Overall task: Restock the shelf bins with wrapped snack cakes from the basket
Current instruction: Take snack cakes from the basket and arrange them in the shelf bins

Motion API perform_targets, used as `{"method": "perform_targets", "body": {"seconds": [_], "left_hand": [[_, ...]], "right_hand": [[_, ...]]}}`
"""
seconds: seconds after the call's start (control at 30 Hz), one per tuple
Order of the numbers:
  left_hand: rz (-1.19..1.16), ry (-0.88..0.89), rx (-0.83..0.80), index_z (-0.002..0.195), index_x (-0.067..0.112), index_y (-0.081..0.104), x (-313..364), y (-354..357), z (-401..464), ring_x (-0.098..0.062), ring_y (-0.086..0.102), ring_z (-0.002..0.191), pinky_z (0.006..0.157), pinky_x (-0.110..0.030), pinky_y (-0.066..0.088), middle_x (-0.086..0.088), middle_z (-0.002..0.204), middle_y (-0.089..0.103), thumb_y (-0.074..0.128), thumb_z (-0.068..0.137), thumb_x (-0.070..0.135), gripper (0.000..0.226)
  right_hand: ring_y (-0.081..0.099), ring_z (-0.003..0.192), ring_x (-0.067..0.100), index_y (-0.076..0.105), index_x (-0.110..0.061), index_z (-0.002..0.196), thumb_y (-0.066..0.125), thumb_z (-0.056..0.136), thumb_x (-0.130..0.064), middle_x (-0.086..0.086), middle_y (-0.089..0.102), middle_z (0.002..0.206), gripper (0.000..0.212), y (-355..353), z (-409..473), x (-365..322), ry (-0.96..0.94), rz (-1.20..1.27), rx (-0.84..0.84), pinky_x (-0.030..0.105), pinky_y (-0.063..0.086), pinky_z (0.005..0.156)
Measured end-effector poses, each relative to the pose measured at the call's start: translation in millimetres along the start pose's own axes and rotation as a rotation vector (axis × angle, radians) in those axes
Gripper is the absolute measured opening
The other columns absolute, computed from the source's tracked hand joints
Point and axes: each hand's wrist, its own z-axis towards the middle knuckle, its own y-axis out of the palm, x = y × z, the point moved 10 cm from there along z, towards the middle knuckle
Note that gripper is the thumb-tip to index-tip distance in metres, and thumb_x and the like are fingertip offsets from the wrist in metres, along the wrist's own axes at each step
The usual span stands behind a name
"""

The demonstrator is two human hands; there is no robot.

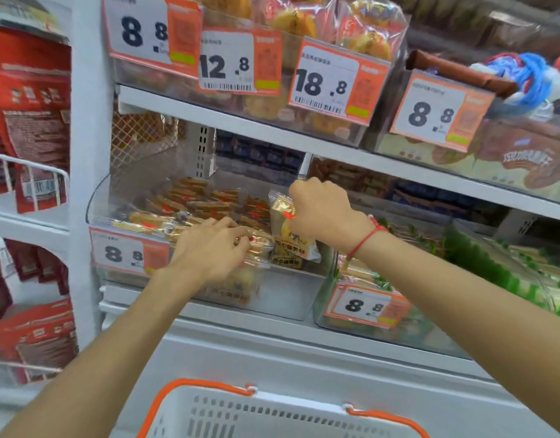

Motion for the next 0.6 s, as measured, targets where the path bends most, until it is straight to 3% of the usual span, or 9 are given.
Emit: {"method": "perform_targets", "body": {"seconds": [0.07,0.1,0.2,0.23,0.3,0.37,0.47,0.6], "left_hand": [[-0.004,-0.001,0.009,0.133,0.036,0.051,0,-1,0,-0.016,0.046,0.121,0.089,-0.033,0.039,0.007,0.138,0.048,0.024,0.102,0.039,0.041],[-0.008,0.0,0.014,0.134,0.036,0.05,0,-1,0,-0.016,0.046,0.122,0.09,-0.033,0.039,0.007,0.139,0.047,0.024,0.102,0.038,0.041],[-0.021,0.007,0.025,0.134,0.036,0.05,0,0,0,-0.015,0.045,0.122,0.089,-0.032,0.039,0.008,0.139,0.046,0.023,0.102,0.038,0.042],[-0.029,0.004,0.033,0.134,0.036,0.05,-1,0,0,-0.015,0.045,0.122,0.089,-0.031,0.039,0.008,0.139,0.047,0.023,0.102,0.038,0.042],[-0.031,0.003,0.054,0.134,0.035,0.051,-1,-1,0,-0.014,0.046,0.12,0.089,-0.031,0.04,0.008,0.137,0.048,0.023,0.102,0.038,0.043],[-0.027,0.003,0.074,0.133,0.035,0.052,1,-2,-1,-0.014,0.046,0.119,0.086,-0.03,0.04,0.008,0.135,0.05,0.023,0.102,0.037,0.043],[-0.032,0.004,0.091,0.128,0.034,0.056,1,-4,-4,-0.012,0.045,0.118,0.082,-0.029,0.035,0.01,0.134,0.05,0.023,0.101,0.036,0.042],[-0.041,0.002,0.092,0.128,0.033,0.056,1,-5,-4,-0.013,0.045,0.118,0.083,-0.029,0.034,0.01,0.134,0.05,0.024,0.102,0.036,0.042]], "right_hand": [[0.053,0.109,0.035,0.047,-0.01,0.098,0.051,0.089,-0.011,0.013,0.054,0.109,0.01,12,5,-4,0.019,-0.028,-0.106,0.035,0.034,0.076],[0.053,0.11,0.033,0.047,-0.009,0.097,0.05,0.09,-0.012,0.01,0.052,0.103,0.007,21,7,-2,0.039,-0.03,-0.163,0.035,0.034,0.076],[0.056,0.104,0.031,0.036,-0.011,0.071,0.05,0.091,-0.012,0.003,0.043,0.077,0.025,41,9,3,0.068,0.006,-0.192,0.034,0.034,0.075],[0.057,0.104,0.032,0.04,-0.011,0.074,0.053,0.091,-0.012,0.005,0.05,0.081,0.021,44,11,4,0.054,0.001,-0.155,0.034,0.032,0.075],[0.057,0.107,0.034,0.053,-0.01,0.098,0.055,0.091,-0.015,0.011,0.061,0.106,0.008,50,13,7,0.033,-0.017,-0.083,0.034,0.032,0.075],[0.057,0.109,0.034,0.056,-0.011,0.113,0.053,0.092,-0.014,0.012,0.061,0.117,0.022,59,13,10,0.024,-0.052,-0.075,0.035,0.039,0.08],[0.057,0.113,0.03,0.059,-0.012,0.115,0.055,0.091,-0.014,0.01,0.06,0.12,0.024,74,17,5,-0.014,-0.15,-0.1,0.034,0.043,0.089],[0.057,0.112,0.029,0.056,-0.013,0.117,0.062,0.088,-0.02,0.009,0.059,0.12,0.03,79,24,3,-0.025,-0.133,-0.133,0.036,0.045,0.086]]}}
